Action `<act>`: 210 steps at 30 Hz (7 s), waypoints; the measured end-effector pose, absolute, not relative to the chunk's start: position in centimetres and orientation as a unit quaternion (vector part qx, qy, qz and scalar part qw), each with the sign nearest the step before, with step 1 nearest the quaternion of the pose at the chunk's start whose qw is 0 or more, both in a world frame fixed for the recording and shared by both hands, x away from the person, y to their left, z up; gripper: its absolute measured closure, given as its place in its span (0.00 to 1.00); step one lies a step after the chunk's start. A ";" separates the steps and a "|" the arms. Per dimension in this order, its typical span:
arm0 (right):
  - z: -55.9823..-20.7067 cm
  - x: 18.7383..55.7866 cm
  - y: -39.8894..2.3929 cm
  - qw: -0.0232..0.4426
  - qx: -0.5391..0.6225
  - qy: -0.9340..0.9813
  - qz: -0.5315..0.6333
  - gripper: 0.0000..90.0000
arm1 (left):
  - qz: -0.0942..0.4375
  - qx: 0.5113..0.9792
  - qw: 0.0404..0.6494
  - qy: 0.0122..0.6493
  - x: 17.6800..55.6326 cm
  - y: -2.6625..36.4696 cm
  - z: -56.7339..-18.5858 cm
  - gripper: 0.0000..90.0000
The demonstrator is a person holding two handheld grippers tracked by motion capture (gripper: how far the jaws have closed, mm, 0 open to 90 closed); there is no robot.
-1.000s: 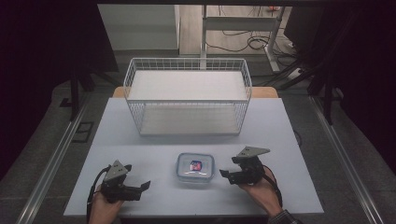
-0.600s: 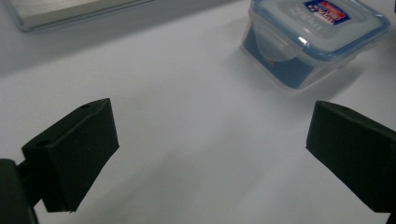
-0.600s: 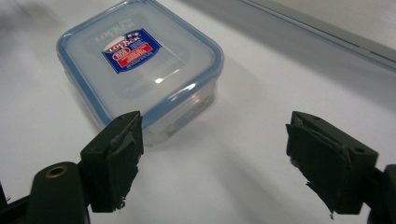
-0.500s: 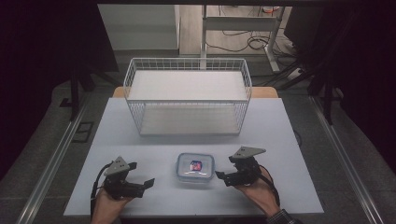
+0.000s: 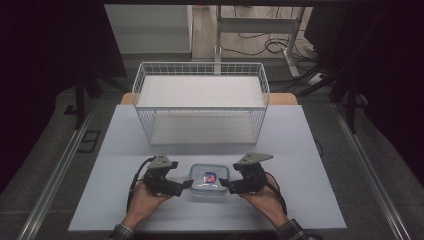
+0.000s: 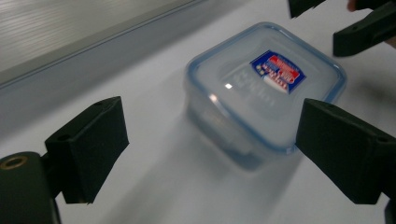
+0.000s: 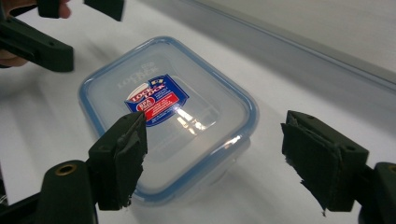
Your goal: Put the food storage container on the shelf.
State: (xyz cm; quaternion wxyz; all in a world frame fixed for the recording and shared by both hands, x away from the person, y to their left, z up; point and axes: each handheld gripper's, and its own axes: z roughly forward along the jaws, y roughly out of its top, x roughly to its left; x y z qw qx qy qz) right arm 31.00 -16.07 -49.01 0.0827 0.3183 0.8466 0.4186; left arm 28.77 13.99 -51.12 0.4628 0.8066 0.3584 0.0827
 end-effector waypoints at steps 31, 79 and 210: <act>-50.6 30.6 -18.4 -0.102 0.353 0.817 0.444 0.61 | -0.071 0.775 0.504 0.374 27.5 15.0 -52.7 0.62; -43.5 35.0 -18.3 -0.090 0.351 0.761 0.538 0.65 | -0.068 0.726 0.571 0.377 31.8 17.0 -45.6 0.65; -35.0 42.1 -13.0 0.118 0.308 0.797 0.505 0.15 | 0.130 0.755 0.526 0.369 38.5 17.3 -36.6 0.13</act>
